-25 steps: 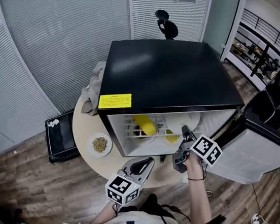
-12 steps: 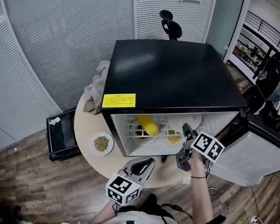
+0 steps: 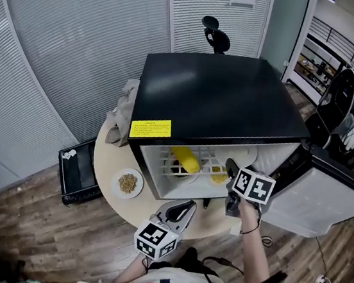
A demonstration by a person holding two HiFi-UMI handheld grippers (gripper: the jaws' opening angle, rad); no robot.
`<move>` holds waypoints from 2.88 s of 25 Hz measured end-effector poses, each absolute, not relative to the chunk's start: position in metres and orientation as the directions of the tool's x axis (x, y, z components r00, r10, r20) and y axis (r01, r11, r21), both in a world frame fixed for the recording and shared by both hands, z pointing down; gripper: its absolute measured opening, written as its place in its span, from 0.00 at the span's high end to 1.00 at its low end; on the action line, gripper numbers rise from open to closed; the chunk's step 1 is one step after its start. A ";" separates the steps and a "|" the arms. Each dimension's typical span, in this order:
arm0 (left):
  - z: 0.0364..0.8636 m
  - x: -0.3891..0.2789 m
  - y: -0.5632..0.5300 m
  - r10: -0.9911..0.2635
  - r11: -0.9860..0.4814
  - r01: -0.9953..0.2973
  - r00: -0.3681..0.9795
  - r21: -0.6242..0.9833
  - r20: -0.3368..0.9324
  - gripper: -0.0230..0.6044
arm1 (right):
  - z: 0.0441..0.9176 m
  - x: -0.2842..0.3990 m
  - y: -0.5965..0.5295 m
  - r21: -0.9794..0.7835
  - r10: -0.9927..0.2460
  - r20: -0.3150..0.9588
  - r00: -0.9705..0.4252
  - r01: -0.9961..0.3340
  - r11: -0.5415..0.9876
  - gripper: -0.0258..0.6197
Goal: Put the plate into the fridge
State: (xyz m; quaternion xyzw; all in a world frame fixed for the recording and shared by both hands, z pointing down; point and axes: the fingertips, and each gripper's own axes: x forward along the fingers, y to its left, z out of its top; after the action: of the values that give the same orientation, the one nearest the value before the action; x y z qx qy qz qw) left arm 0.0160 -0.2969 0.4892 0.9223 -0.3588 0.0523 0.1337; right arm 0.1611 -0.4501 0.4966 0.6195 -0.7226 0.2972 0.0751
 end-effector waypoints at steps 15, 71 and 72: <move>0.491 0.009 -0.300 -0.667 -0.687 -0.695 0.719 0.213 0.194 0.92 | 0.504 0.164 -0.429 -0.264 -0.849 0.508 -0.143 -0.965 0.005 0.48; 0.489 -0.001 -0.289 -0.648 -0.707 -0.673 0.740 0.219 0.182 0.92 | 0.476 0.145 -0.363 -0.548 -0.922 0.287 -0.259 -0.834 0.064 0.46; 0.488 -0.001 -0.288 -0.646 -0.709 -0.671 0.742 0.218 0.181 0.92 | 0.475 0.142 -0.359 -0.553 -0.922 0.281 -0.265 -0.830 0.070 0.47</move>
State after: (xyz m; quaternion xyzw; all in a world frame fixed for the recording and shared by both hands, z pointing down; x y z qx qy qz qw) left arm -0.0009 -0.2878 0.4882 0.9232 -0.3566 0.0453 0.1358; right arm 0.1419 -0.3594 0.4755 0.6019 -0.7278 0.3206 -0.0720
